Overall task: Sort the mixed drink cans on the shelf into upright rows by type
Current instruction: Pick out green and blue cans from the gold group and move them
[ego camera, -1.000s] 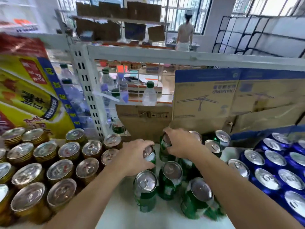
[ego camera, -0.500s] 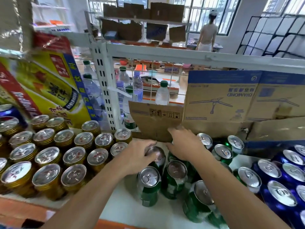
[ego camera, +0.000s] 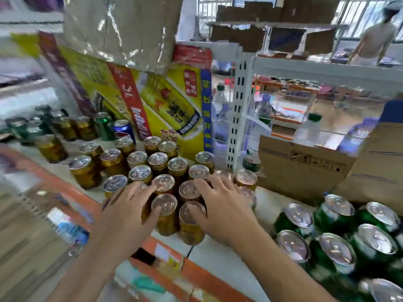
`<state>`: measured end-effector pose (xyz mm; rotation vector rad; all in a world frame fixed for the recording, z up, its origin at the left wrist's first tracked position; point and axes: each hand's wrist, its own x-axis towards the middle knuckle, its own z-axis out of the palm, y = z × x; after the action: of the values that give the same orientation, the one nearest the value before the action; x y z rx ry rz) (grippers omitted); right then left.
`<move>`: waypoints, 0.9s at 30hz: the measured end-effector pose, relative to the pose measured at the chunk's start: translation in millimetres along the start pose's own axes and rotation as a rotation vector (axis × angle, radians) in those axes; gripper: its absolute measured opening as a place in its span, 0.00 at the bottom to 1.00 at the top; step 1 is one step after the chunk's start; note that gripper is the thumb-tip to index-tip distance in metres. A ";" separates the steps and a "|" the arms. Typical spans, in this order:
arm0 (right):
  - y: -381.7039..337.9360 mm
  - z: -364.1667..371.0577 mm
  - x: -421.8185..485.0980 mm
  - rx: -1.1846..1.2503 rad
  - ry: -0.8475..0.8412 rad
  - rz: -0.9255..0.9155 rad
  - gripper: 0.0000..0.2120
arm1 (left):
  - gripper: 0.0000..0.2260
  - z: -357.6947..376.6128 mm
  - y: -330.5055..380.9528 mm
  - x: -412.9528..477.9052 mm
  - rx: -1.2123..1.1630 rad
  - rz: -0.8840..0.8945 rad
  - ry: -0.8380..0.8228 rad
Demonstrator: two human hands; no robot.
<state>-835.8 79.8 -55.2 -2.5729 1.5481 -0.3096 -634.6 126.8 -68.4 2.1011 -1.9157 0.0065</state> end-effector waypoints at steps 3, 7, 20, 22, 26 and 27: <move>-45.2 18.6 20.9 0.023 0.019 0.134 0.25 | 0.22 -8.7 -55.1 -7.7 -0.006 -0.104 0.019; -112.9 38.8 58.9 0.094 0.016 0.232 0.25 | 0.22 -24.2 -127.9 -5.7 -0.039 -0.135 0.055; -255.9 72.4 188.4 0.097 0.103 0.385 0.26 | 0.23 -56.5 -312.4 59.3 -0.013 -0.163 0.061; -269.8 79.1 213.2 0.117 0.111 0.342 0.25 | 0.24 -54.9 -327.6 77.0 -0.009 -0.155 0.053; -287.1 95.8 271.2 0.167 0.090 0.312 0.25 | 0.23 -53.0 -363.5 118.3 0.042 -0.131 0.027; -288.6 98.3 287.5 0.172 0.075 0.317 0.26 | 0.24 -54.1 -374.1 131.1 0.059 -0.134 0.009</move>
<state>-433.9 -39.0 -58.4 -2.1696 1.8327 -0.4831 -244.7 36.6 -70.4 2.2596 -1.7865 0.0444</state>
